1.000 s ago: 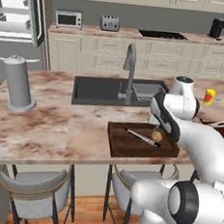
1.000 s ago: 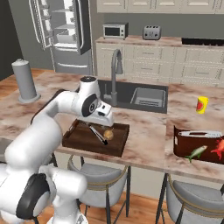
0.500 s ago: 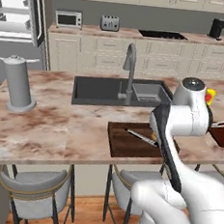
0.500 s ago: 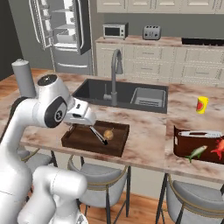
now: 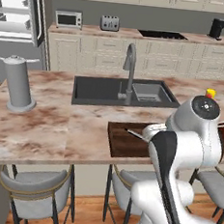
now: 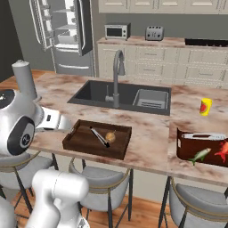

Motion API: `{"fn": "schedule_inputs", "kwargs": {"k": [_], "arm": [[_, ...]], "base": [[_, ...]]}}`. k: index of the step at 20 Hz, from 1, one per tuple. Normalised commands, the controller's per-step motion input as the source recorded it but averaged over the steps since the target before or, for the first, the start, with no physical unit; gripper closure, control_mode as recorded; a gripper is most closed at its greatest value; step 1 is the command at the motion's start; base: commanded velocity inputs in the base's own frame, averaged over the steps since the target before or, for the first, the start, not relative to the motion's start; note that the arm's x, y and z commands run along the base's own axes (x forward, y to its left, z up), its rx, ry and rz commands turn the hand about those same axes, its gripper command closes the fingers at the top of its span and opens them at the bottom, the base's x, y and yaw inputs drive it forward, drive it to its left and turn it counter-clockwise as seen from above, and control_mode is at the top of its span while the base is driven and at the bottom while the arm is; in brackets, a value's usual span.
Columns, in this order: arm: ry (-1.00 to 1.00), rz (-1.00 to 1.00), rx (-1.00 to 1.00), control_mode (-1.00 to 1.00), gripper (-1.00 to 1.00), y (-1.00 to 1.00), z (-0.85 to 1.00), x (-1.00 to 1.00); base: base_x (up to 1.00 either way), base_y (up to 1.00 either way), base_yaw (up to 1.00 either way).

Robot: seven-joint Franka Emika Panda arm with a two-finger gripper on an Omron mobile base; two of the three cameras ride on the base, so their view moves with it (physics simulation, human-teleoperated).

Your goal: Gather the onion and avocado from the fridge and place them on a tray on the dining counter. Then gather the fishs from the fridge and place them on the other tray.

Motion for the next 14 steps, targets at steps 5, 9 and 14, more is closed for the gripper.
{"fn": "schedule_inputs", "kwargs": {"k": [5,9,14], "arm": [[-0.16,0.17,0.00,-1.00,-1.00,0.54,0.04,-0.55],[-0.04,0.01,0.00,-1.00,-1.00,0.06,0.00,-0.10],[0.00,0.00,0.00,-1.00,-1.00,0.06,0.00,-0.08]], "base": [[0.00,0.00,0.00],[0.00,0.00,0.00],[0.00,0.00,0.00]]}}
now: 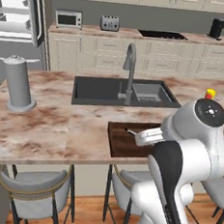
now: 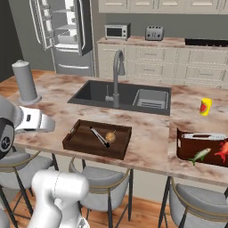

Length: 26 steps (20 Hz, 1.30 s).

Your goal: Gather the onion and avocado from the fridge and place them on a tray on the dining counter. Then gather the fishs from the fridge and place them on the other tray.

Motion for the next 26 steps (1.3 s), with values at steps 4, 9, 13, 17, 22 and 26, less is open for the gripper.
{"fn": "schedule_inputs", "kwargs": {"k": [4,9,13,17,22,26], "arm": [[0.00,0.00,0.00,1.00,-1.00,0.00,0.00,0.00],[0.00,0.00,0.00,1.00,-1.00,0.00,0.00,0.00],[0.00,0.00,0.00,1.00,-1.00,0.00,0.00,0.00],[0.00,0.00,0.00,1.00,-1.00,0.00,0.00,0.00],[0.00,0.00,0.00,1.00,-1.00,0.00,0.00,0.00],[0.00,0.00,0.00,1.00,-1.00,0.00,0.00,0.00]], "base": [[-0.31,0.87,0.04],[-0.13,1.00,0.01],[-0.01,1.00,0.00],[0.00,1.00,0.00],[0.02,1.00,0.00],[0.13,1.00,0.00]]}}
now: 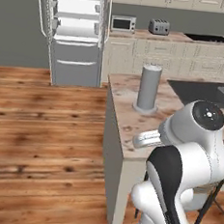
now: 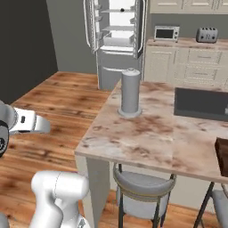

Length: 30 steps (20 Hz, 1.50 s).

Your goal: Gather the onion and avocado from the fridge and place them on a tray on the dining counter. Then gather the fishs from the fridge and place them on the other tray.

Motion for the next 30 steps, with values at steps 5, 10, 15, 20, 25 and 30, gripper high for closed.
{"fn": "schedule_inputs", "kwargs": {"k": [5,10,15,20,25,30], "arm": [[0.00,0.00,0.00,1.00,-1.00,0.00,0.00,0.00],[0.00,0.00,0.00,1.00,-1.00,0.00,0.00,0.00],[0.00,0.00,0.00,1.00,-1.00,0.00,0.00,0.00],[0.00,0.00,0.00,1.00,-1.00,0.00,0.00,0.00],[0.00,0.00,0.00,1.00,-1.00,0.00,0.00,0.00],[0.00,0.00,0.00,1.00,-1.00,0.00,0.00,0.00]], "base": [[0.66,1.00,-0.03],[0.99,1.00,-0.10],[0.97,0.90,-0.23],[0.80,0.82,-0.26],[-0.11,1.00,-0.13],[0.51,0.80,-0.07]]}}
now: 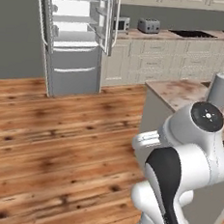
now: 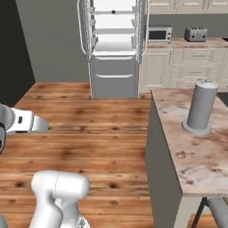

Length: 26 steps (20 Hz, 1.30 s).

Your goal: Gather the onion and avocado from the fridge and place them on a tray on the dining counter. Then gather the fishs from the fridge and place them on the other tray.

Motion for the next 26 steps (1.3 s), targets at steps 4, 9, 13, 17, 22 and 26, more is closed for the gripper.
{"fn": "schedule_inputs", "kwargs": {"k": [4,9,13,17,22,26], "arm": [[0.00,0.00,0.00,1.00,-1.00,0.00,0.00,0.00],[0.00,0.00,0.00,1.00,-1.00,0.00,0.00,0.00],[0.00,0.00,0.00,1.00,-1.00,0.00,0.00,0.00],[0.00,0.00,0.00,1.00,-1.00,0.00,0.00,0.00],[0.00,0.00,0.00,1.00,-1.00,0.00,0.00,0.00],[0.00,0.00,0.00,1.00,-1.00,0.00,0.00,0.00]], "base": [[1.00,0.33,0.00],[1.00,0.06,0.01],[1.00,0.00,0.11],[0.97,0.00,0.17],[0.90,0.00,0.21],[0.83,-0.02,0.21]]}}
